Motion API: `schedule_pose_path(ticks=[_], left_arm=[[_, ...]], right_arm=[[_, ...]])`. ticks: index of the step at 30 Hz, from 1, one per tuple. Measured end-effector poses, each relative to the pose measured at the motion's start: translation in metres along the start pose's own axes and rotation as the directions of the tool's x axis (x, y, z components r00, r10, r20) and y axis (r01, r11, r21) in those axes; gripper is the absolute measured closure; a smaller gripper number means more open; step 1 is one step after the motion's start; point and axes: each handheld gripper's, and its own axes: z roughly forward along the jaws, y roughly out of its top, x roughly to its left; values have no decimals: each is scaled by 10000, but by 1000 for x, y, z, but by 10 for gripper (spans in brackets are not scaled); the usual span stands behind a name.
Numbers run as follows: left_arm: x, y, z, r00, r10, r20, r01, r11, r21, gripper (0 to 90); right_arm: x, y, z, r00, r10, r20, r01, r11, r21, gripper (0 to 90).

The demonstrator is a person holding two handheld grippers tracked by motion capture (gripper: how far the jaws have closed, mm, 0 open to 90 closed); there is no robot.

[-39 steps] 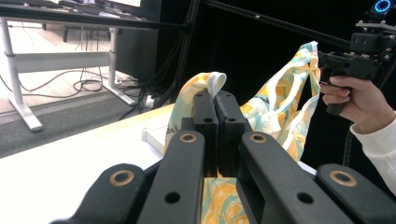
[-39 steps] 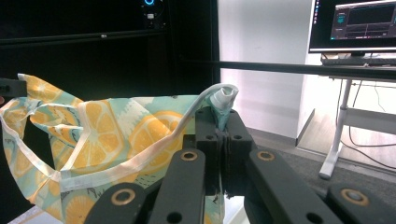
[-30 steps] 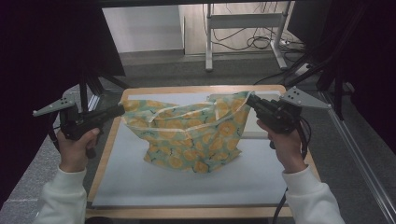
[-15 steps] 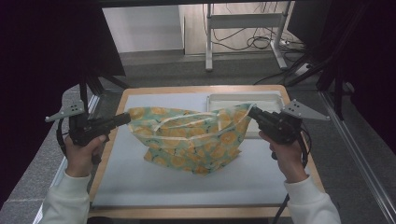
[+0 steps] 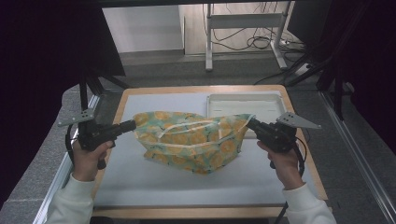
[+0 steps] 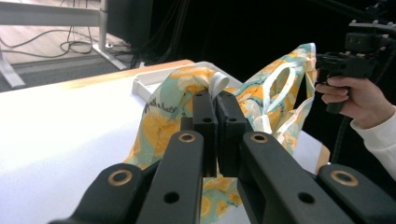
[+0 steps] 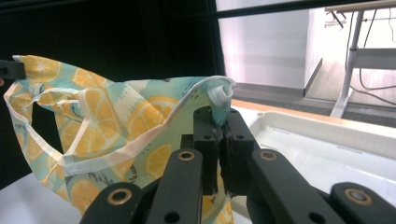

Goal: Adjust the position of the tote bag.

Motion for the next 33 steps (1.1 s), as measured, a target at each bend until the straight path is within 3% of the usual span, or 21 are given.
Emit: schedule_pose_path(ticks=[21,33], left_arm=[[9,-40,31,9987,-48,-500,104,9936,1128,888],[13,-54,40,9990,-171,-419,230,9892,1449,886]], right_arm=[[-7,-36,12,9997,101,224,-126,9936,1124,852],[-8,-53,15,9995,128,296,-174,9867,1614,848]])
